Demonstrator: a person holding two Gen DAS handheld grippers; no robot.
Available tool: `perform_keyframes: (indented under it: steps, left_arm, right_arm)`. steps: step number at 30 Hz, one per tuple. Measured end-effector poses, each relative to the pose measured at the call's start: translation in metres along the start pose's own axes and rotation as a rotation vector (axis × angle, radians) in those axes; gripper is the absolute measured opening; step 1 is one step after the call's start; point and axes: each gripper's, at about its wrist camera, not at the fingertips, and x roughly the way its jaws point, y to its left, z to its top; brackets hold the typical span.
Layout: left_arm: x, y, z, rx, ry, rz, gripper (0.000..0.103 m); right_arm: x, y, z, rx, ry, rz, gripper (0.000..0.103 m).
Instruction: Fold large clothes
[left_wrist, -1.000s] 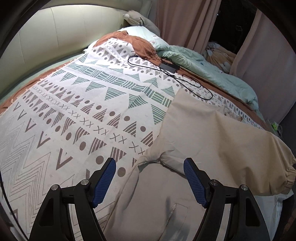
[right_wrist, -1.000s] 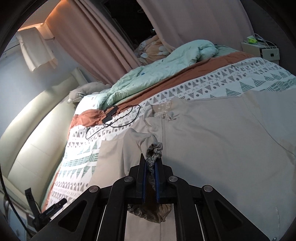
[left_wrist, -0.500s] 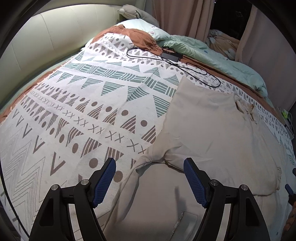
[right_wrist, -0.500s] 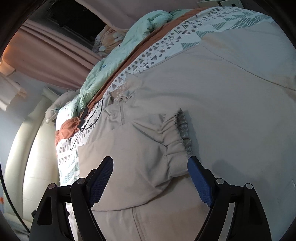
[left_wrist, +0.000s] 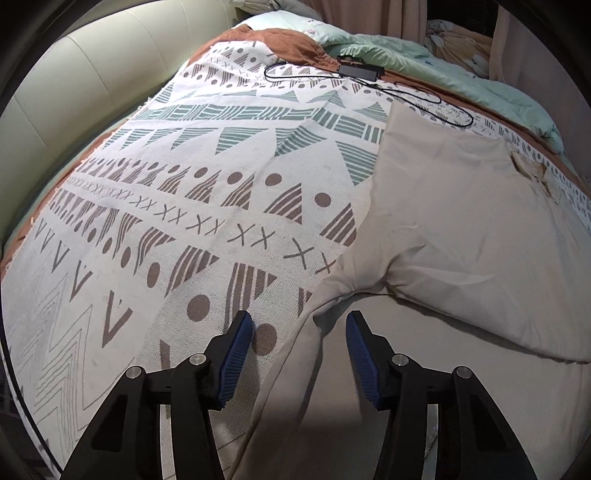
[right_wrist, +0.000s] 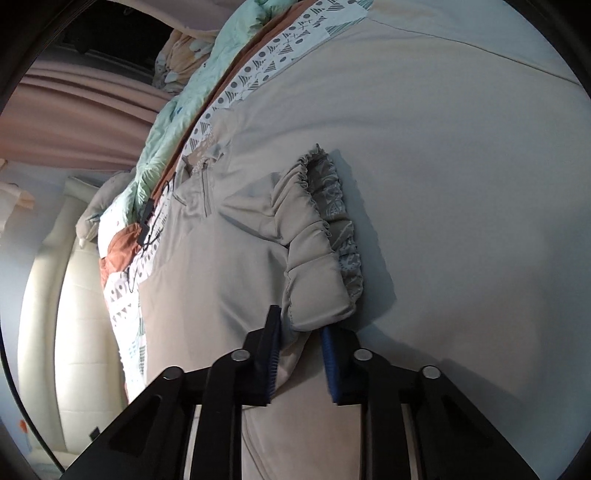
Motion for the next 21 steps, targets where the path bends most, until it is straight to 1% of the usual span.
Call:
perform_keyframes:
  steps: [3, 5, 9, 13, 16, 18, 19, 20, 21]
  left_arm:
    - [0.005, -0.002, 0.005, 0.007, -0.023, 0.033, 0.053]
    - [0.007, -0.001, 0.009, -0.004, -0.027, 0.042, 0.053]
    - [0.011, 0.001, 0.013, -0.017, -0.031, 0.067, 0.053]
    - [0.012, 0.007, 0.015, -0.060, -0.025, 0.051, 0.053]
    - [0.009, 0.004, 0.014, -0.063, -0.022, 0.061, 0.053]
    - [0.003, 0.003, 0.014, -0.074, -0.019, 0.047, 0.053]
    - [0.000, 0.002, 0.014, -0.080, -0.017, 0.034, 0.053]
    - [-0.005, 0.001, 0.014, -0.086, -0.017, 0.022, 0.053]
    - [-0.009, 0.000, 0.015, -0.089, -0.020, 0.012, 0.053]
  right_arm:
    - [0.005, 0.006, 0.006, -0.025, -0.028, 0.022, 0.015]
    - [0.007, 0.012, 0.011, -0.046, -0.043, 0.033, 0.014]
    - [0.018, 0.021, 0.013, -0.077, -0.033, 0.034, 0.014]
    - [0.019, 0.020, 0.012, -0.077, -0.019, 0.036, 0.014]
    - [0.014, 0.016, 0.014, -0.055, -0.022, 0.048, 0.014]
    - [0.009, 0.014, 0.014, -0.048, -0.031, 0.041, 0.014]
    - [0.007, 0.014, 0.014, -0.044, -0.034, 0.031, 0.015]
    - [0.004, 0.014, 0.014, -0.035, -0.033, 0.026, 0.021]
    - [0.001, 0.012, 0.014, -0.025, -0.033, 0.024, 0.035]
